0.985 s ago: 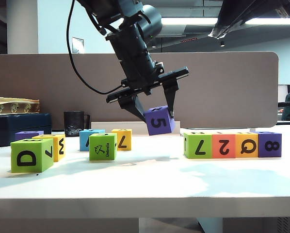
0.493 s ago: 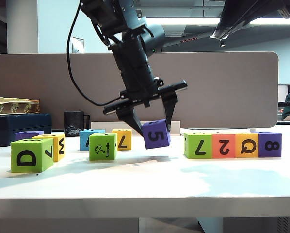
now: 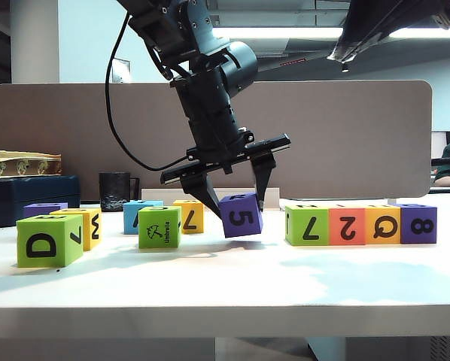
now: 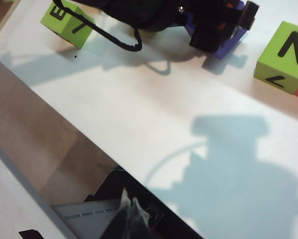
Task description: Select the appropriate blocks from the scattered letter blocks on the table and arrange them in a row to spell out "LEARNING".
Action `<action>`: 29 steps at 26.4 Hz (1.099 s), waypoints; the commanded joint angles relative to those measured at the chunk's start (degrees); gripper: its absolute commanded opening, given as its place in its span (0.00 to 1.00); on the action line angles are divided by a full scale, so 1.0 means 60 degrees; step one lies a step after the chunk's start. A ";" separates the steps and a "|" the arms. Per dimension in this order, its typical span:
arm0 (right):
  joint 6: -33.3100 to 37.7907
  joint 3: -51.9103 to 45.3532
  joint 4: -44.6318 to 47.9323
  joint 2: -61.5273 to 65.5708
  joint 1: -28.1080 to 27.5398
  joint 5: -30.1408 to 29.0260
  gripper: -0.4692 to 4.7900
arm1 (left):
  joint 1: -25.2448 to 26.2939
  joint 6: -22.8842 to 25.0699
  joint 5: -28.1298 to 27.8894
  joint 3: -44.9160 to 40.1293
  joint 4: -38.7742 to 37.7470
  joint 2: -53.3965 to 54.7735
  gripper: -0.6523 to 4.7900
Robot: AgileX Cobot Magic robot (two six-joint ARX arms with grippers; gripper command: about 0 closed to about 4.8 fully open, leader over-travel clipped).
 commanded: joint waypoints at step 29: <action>-0.0025 0.0040 0.0055 -0.0033 0.0018 -0.0018 0.09 | 0.0131 0.0342 0.0656 0.0080 0.0262 0.0015 0.81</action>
